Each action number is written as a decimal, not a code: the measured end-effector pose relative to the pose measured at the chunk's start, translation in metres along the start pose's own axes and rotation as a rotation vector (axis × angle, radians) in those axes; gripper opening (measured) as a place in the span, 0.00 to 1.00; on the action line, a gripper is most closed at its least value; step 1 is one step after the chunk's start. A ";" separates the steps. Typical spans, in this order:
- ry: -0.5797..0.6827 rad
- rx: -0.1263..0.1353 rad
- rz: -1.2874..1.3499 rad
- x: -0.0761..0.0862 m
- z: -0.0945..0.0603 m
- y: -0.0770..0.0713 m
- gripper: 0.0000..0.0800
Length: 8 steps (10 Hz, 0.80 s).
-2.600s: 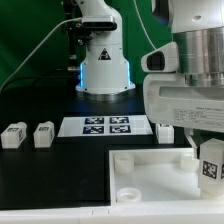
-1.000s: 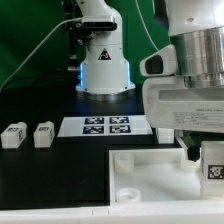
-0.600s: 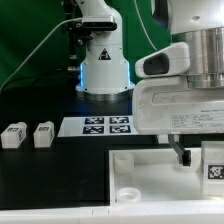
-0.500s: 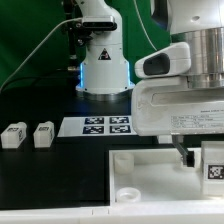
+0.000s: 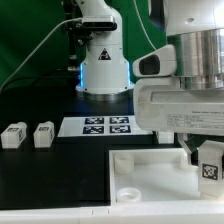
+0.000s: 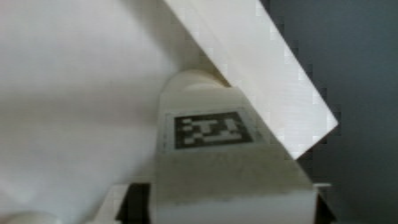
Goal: Assemble one leg
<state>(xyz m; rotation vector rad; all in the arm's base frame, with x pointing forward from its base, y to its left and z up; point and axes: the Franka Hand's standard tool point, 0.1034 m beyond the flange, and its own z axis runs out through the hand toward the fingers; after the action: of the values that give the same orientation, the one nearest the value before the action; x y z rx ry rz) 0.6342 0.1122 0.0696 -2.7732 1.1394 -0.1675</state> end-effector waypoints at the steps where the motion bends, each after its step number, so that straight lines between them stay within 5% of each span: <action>1: 0.000 -0.001 0.047 0.000 0.000 0.000 0.38; 6: -0.064 0.066 0.824 -0.001 0.000 0.008 0.38; 8: -0.082 0.084 0.906 -0.003 0.000 0.008 0.38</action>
Offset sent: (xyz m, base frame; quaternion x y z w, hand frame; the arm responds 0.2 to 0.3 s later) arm -0.0006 0.0108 -0.0032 0.0606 -0.0333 0.4193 0.9052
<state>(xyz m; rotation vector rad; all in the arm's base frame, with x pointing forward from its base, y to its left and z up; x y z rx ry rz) 0.6270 0.1084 0.0682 -1.9093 2.1328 0.0041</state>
